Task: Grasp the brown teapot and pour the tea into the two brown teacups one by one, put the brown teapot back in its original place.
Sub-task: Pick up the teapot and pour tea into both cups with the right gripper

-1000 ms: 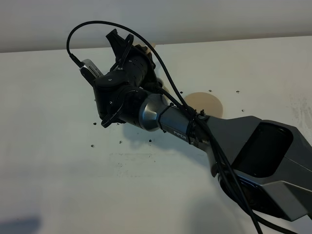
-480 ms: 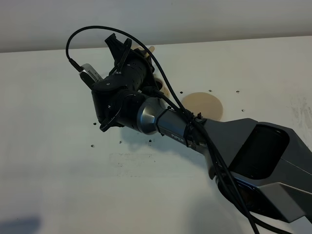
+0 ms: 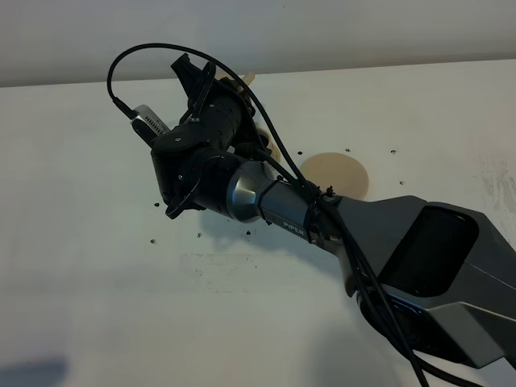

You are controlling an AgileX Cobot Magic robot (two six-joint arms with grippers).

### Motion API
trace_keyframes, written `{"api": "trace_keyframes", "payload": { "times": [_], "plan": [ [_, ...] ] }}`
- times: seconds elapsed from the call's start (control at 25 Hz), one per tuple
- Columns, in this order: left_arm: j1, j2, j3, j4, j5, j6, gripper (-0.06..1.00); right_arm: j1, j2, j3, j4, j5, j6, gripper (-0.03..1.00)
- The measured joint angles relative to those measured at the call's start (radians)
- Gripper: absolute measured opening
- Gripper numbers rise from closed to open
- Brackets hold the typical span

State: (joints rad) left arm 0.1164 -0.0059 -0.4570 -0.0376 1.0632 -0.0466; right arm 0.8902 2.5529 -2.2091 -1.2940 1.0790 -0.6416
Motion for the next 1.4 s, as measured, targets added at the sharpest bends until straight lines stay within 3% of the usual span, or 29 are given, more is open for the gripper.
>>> {"api": "trace_keyframes", "payload": {
  "times": [1.4],
  "plan": [
    [0.000,0.000,0.000,0.000,0.000,0.000,0.31,0.010,0.000,0.000,-0.069,-0.008,-0.016,0.10]
  ]
}}
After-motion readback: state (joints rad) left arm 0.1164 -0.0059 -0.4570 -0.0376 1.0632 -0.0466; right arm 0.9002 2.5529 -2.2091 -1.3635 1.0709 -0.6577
